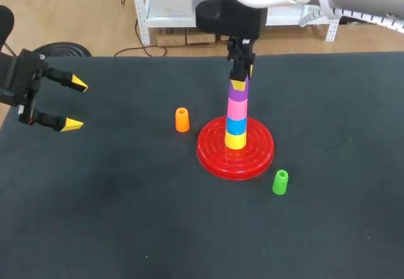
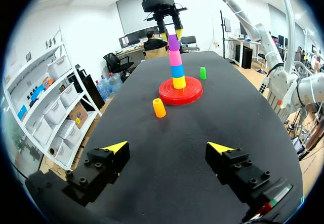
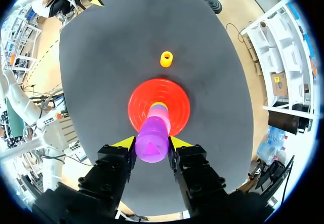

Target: Pick up and stack the cylinders on the red base in this order: pink,purple,orange,green

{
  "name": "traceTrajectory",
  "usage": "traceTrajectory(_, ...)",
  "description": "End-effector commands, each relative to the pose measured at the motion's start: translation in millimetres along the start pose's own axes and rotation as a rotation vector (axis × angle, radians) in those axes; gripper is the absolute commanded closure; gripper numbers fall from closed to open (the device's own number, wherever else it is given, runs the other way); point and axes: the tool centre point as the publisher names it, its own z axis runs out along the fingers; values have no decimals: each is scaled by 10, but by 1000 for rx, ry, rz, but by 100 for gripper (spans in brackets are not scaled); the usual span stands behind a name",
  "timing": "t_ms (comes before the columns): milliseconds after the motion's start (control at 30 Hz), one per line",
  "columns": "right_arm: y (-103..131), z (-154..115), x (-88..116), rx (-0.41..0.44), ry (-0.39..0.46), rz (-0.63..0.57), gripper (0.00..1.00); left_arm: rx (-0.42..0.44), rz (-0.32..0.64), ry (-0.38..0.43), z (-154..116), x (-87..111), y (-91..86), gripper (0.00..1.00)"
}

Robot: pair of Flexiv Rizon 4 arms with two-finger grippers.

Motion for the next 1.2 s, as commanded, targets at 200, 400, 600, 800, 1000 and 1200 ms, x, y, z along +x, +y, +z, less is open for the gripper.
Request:
traceTrajectory(200, -25, 20, -7, 1, -5, -2, 100, -2, 2, -1, 4, 8, -5, 0)
traceTrajectory(400, -28, 61, -20, -11, -5, -5, 100, -2, 2, -1, 4, 8, -5, 0)
traceTrajectory(600, -29, 79, -18, -18, -3, -5, 100, -2, 2, -1, 4, 8, -5, 0)
traceTrajectory(800, -23, 114, -29, -28, -3, -7, 100, -2, 2, -1, 4, 8, -5, 0)
traceTrajectory(1000, -10, 170, -29, -40, -6, -6, 100, -2, 2, -1, 4, 8, -5, 0)
traceTrajectory(1200, -6, 183, -14, -45, -8, -1, 100, -2, 2, -1, 4, 8, -5, 0)
